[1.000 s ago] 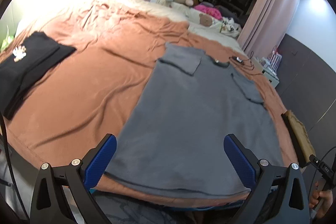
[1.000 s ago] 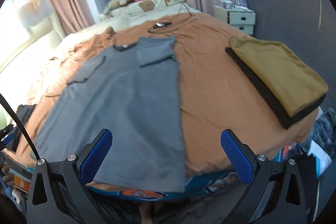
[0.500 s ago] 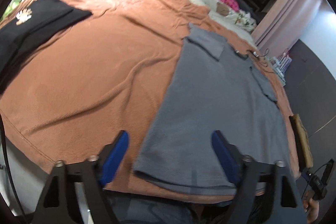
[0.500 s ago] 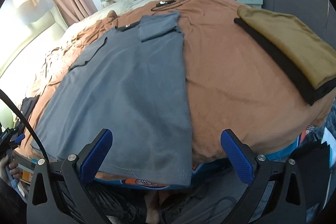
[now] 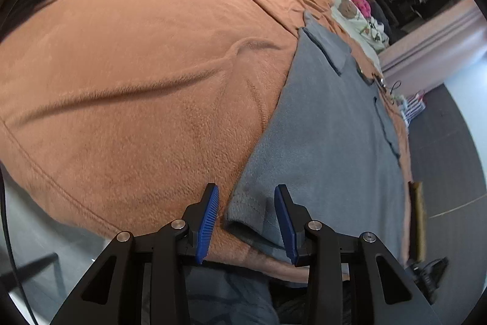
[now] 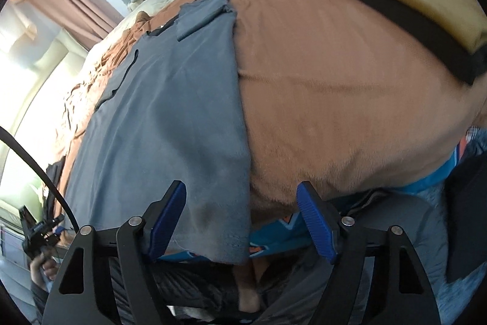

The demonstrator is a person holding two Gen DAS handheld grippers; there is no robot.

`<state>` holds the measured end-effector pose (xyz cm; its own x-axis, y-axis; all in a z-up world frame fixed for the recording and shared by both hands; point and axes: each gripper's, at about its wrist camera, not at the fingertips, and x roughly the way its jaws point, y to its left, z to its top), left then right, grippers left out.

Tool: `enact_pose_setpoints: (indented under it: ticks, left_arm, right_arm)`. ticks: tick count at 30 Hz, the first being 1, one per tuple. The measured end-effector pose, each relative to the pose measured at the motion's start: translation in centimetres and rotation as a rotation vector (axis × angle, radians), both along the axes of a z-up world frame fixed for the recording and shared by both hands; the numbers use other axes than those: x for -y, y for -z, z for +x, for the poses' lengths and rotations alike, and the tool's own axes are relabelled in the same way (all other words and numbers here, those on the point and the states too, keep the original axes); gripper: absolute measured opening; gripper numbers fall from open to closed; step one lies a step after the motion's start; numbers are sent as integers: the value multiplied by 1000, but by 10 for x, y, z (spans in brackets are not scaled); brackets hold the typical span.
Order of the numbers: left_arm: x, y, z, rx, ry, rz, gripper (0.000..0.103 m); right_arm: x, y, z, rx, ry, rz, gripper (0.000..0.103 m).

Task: Fold small clothes
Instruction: 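Move both grippers down to the shirt's hem edge, then grasp the hem edge with the left gripper while the right gripper grasps it too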

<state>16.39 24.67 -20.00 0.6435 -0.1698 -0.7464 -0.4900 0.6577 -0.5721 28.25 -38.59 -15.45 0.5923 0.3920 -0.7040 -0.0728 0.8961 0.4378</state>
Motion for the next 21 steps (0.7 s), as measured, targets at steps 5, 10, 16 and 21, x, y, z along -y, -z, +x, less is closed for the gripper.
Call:
enact_pose_setpoints:
  ticks: [5, 10, 16, 21]
  left_arm:
    - [1, 3, -6, 24, -13, -87, 40]
    - [-5, 10, -4, 64, -65, -147, 33]
    - [-6, 11, -4, 82, -84, -170, 8]
    - [-4, 8, -1, 87, -89, -159, 7]
  right_arm:
    - [17, 10, -4, -16, 2, 74, 74]
    - [30, 23, -8, -45, 15, 140, 74]
    - [40, 33, -13, -61, 19, 216, 74]
    - [41, 42, -15, -81, -3, 306, 72]
